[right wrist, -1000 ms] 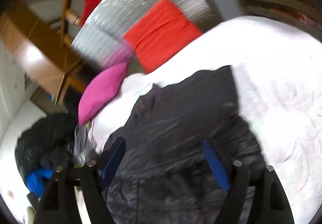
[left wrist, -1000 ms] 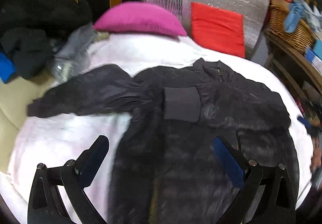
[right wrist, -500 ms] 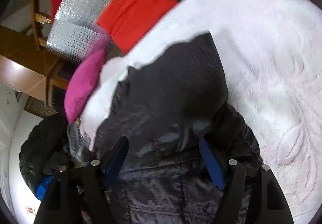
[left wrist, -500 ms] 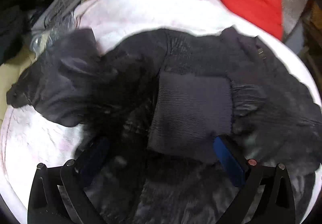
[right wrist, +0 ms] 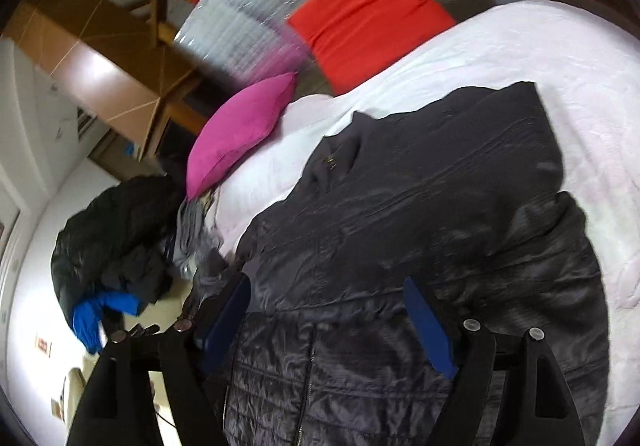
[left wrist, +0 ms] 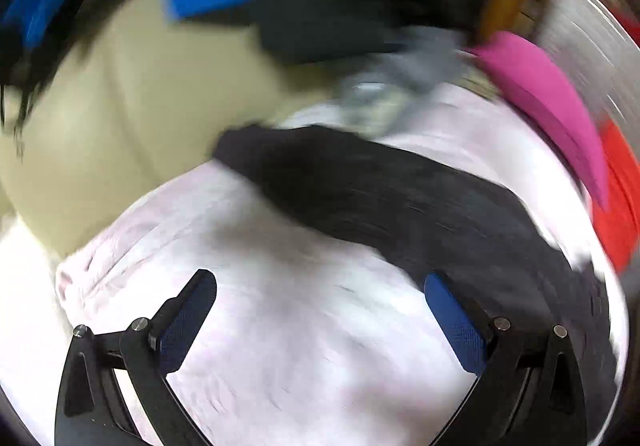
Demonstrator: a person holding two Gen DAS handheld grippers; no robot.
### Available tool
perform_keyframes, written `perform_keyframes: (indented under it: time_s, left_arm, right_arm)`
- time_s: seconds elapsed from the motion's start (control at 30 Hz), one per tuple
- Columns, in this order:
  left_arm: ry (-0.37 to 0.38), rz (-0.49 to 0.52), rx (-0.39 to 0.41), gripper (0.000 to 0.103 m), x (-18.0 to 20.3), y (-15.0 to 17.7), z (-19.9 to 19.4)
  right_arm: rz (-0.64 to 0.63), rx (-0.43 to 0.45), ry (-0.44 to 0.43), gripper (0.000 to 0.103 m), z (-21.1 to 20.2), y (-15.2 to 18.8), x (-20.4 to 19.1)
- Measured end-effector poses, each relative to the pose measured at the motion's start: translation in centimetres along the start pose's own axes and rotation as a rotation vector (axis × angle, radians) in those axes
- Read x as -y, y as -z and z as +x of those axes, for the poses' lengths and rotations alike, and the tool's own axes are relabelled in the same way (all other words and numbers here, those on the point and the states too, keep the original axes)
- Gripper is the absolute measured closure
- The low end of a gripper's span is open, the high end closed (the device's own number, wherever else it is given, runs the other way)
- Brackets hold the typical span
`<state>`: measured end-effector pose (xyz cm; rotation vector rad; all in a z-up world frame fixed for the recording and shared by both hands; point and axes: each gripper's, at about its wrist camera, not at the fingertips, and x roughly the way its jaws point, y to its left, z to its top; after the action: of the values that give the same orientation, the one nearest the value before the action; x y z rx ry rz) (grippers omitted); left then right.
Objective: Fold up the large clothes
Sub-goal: 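Grasp the cuff of the other sleeve with the left tool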
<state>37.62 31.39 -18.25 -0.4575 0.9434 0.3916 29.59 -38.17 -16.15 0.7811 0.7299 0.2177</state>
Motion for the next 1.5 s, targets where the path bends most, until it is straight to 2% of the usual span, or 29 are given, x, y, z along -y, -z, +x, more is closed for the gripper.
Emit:
perform_keyframes:
  time_s: [0.07,0.13,0.27,0.43,0.5,0.53,0.6,0.63,0.67,0.7,0.73,0.77,0.87,0.93,1.03,1.13,1.2,1.3,1.4,1.47,1.5]
  left_arm:
    - [0.007,-0.094,-0.028,0.000,-2.0,-0.8,2.1]
    - [0.026,-0.141,-0.044,0.000,-2.8,-1.6,3.7]
    - [0.049,-0.214,-0.068,0.000,-1.7,-3.1,7.3]
    - [0.084,-0.296,-0.083,0.001,-0.9,-3.6,9.8]
    - [0.097,-0.293,-0.069,0.014,-0.5,-3.9,10.2]
    - [0.108,-0.288,-0.065,0.029,-0.3,-4.0,10.5]
    - [0.091,-0.275,-0.063,0.036,0.1,-4.3,10.8]
    - [0.079,-0.270,-0.052,0.043,0.2,-4.3,10.9]
    - [0.075,-0.270,-0.043,0.058,0.2,-4.4,11.0]
    - [0.075,-0.273,-0.032,0.064,0.1,-4.4,11.0]
    - [0.078,-0.279,-0.028,0.078,0.2,-4.6,11.3]
    - [0.090,-0.293,-0.019,0.086,-0.1,-4.6,11.1]
    - [0.135,-0.292,0.050,0.094,-0.2,-4.7,9.4]
    - [0.130,-0.258,0.087,0.095,0.2,-4.9,7.7]
    - [0.115,-0.256,0.062,0.095,0.5,-4.9,6.8]
    - [0.138,-0.271,0.066,0.095,-0.2,-4.3,6.0]
    - [0.143,-0.268,0.059,0.095,-0.7,-3.8,6.0]
    - [0.173,-0.314,0.025,0.095,-1.6,-3.4,7.3]
    - [0.192,-0.379,-0.034,0.076,-2.6,-2.8,8.6]
    - [0.220,-0.433,-0.053,0.043,-3.0,-2.6,9.4]
    - [0.225,-0.450,-0.049,0.038,-2.9,-2.5,9.7]
  right_arm:
    - [-0.014,0.007,0.001,0.022,0.2,0.1,-0.2]
    - [-0.020,0.022,0.006,0.022,0.3,0.0,-0.1]
    - [-0.005,0.015,0.017,0.022,0.9,-0.2,0.5]
    - [-0.023,0.019,0.030,0.022,1.0,-0.4,0.6]
    - [-0.036,0.031,0.038,0.022,0.8,-0.6,0.5]
    - [-0.038,0.035,0.041,0.022,0.8,-0.6,0.6]
    - [-0.036,0.046,0.047,0.022,0.7,-0.7,0.8]
    - [-0.032,0.049,0.051,0.022,0.6,-0.8,0.9]
    - [-0.027,0.051,0.053,0.022,0.5,-0.8,1.1]
    - [-0.024,0.055,0.055,0.022,0.4,-0.9,1.2]
    - [-0.024,0.060,0.057,0.022,0.3,-0.9,1.3]
    - [-0.024,0.068,0.064,0.022,0.1,-1.0,1.3]
    - [-0.016,0.089,0.068,0.022,-0.4,-1.1,1.5]
    - [-0.010,0.100,0.066,0.022,-0.7,-1.2,1.5]
    - [0.006,0.105,0.056,0.022,-1.3,-1.2,1.7]
    - [0.005,0.128,0.050,0.022,-2.2,-1.2,1.7]
    - [0.006,0.136,0.057,0.022,-2.6,-1.3,1.7]
    - [0.025,0.131,0.051,0.022,-2.7,-1.3,2.1]
    - [0.030,0.126,0.055,0.022,-2.5,-1.4,2.3]
    - [0.034,0.115,0.055,0.022,-2.2,-1.4,2.4]
    - [0.036,0.107,0.057,0.022,-2.0,-1.4,2.4]
